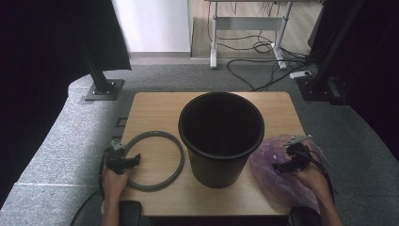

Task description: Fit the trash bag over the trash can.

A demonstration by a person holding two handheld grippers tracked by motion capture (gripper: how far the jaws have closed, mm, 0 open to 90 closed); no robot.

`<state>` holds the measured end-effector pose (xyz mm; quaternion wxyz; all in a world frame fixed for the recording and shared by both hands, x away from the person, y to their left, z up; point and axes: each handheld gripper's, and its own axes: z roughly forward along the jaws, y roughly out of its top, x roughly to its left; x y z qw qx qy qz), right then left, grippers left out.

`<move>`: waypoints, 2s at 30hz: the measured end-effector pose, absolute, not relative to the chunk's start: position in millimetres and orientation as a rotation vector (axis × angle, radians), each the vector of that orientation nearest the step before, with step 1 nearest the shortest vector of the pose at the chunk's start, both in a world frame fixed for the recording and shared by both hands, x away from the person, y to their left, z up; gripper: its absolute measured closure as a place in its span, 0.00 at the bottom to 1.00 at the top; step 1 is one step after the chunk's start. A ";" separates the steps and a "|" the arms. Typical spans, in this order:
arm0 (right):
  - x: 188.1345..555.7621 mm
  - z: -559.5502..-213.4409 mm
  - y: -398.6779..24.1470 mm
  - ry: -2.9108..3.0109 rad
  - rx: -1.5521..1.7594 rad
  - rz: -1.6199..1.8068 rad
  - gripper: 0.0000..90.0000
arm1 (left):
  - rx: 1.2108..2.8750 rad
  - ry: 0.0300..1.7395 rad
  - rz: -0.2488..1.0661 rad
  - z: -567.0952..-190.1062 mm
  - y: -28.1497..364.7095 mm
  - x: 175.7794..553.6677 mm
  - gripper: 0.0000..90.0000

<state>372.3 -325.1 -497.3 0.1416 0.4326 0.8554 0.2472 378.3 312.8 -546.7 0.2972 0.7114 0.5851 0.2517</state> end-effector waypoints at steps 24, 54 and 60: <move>388.3 -507.1 -326.3 2.632 1.348 0.607 0.93 | 1.887 1.564 0.673 -546.8 311.8 378.2 0.15; 367.0 -384.7 -343.5 2.560 1.225 0.772 0.92 | 1.879 1.575 0.678 -546.9 310.5 378.0 0.15; 362.8 -360.9 -346.2 2.548 1.196 0.810 0.92 | 1.879 1.576 0.679 -546.9 310.4 378.1 0.15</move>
